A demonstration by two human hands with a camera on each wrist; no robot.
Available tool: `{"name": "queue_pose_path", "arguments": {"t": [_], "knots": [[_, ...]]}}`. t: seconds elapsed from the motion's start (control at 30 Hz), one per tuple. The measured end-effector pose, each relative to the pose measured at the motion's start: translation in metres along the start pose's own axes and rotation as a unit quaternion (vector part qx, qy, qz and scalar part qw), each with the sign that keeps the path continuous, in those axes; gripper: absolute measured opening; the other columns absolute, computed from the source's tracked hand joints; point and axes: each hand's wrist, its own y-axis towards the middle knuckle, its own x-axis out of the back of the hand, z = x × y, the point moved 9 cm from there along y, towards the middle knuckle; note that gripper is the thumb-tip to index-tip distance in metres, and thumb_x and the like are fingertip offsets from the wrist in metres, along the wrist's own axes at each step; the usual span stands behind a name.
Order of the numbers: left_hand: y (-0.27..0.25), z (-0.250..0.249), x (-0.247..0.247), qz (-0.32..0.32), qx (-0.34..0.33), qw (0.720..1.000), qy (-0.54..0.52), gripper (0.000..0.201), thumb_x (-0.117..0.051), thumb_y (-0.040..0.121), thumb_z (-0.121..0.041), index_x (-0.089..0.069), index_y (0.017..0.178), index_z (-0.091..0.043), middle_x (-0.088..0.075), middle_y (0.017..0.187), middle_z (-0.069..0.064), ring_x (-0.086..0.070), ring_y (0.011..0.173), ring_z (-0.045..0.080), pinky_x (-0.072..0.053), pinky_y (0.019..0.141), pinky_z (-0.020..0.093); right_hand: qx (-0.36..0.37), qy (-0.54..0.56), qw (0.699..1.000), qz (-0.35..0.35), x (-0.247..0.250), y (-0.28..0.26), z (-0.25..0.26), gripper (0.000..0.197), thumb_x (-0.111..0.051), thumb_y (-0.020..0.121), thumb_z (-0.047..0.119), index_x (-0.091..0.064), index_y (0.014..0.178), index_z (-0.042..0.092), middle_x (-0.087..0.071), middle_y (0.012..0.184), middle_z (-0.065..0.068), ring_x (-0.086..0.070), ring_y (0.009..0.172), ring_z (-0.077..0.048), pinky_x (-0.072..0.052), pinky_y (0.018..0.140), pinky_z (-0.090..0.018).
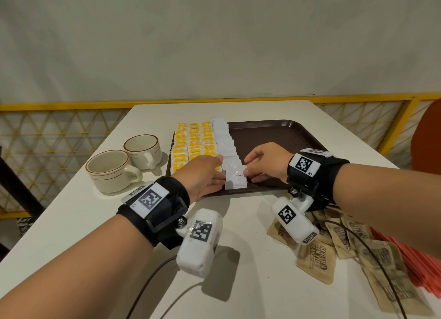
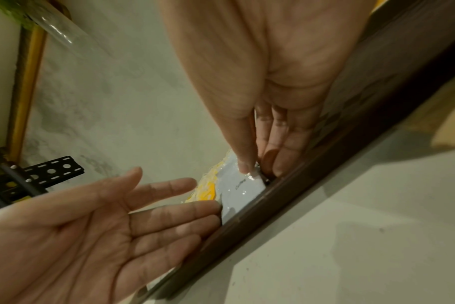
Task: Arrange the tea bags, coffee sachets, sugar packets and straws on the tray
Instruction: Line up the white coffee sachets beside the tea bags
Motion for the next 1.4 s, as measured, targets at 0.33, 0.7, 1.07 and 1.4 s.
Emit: {"name": "queue_pose_path", "arguments": {"t": [0.33, 0.7, 1.07, 1.4], "knots": [[0.003, 0.000, 0.002, -0.011, -0.007, 1.000, 0.022, 0.043, -0.044, 0.101, -0.030, -0.040, 0.139, -0.010, -0.060, 0.116, 0.020, -0.059, 0.110, 0.029, -0.048, 0.097, 0.035, 0.002, -0.005, 1.000, -0.002, -0.005, -0.001, 0.001, 0.019, -0.068, 0.080, -0.012, -0.062, 0.090, 0.002, -0.061, 0.082, -0.015, -0.066, 0.071, -0.023, -0.060, 0.069, -0.033], [0.005, -0.023, 0.013, -0.028, -0.081, 0.995, 0.043, 0.019, -0.041, 0.100, -0.017, -0.056, 0.104, -0.006, -0.063, 0.090, 0.015, -0.062, 0.079, 0.023, -0.053, 0.079, 0.033, 0.002, 0.017, 1.000, -0.014, 0.000, 0.001, 0.003, 0.014, -0.059, 0.089, -0.006, -0.060, 0.103, -0.002, -0.061, 0.082, -0.013, -0.064, 0.076, -0.019, -0.057, 0.078, -0.034], [0.062, -0.091, -0.001, -0.055, -0.158, 0.815, 0.555, 0.018, -0.067, 0.085, -0.018, -0.074, 0.100, -0.010, -0.070, 0.102, 0.002, -0.063, 0.097, 0.017, -0.051, 0.086, 0.030, 0.021, -0.043, 0.998, -0.034, -0.005, 0.007, 0.004, 0.027, -0.078, 0.077, 0.006, -0.062, 0.099, 0.004, -0.064, 0.083, -0.009, -0.068, 0.080, -0.023, -0.059, 0.079, -0.040], [0.100, -0.086, -0.014, -0.029, -0.118, 0.715, 0.689, 0.027, -0.076, 0.076, -0.029, -0.073, 0.096, -0.011, -0.071, 0.097, 0.005, -0.066, 0.093, 0.022, -0.056, 0.085, 0.037, 0.033, -0.109, 0.993, -0.015, -0.010, 0.019, 0.009, 0.028, -0.080, 0.075, 0.006, -0.060, 0.094, 0.009, -0.059, 0.080, -0.005, -0.061, 0.067, -0.015, -0.060, 0.070, -0.036]]}}
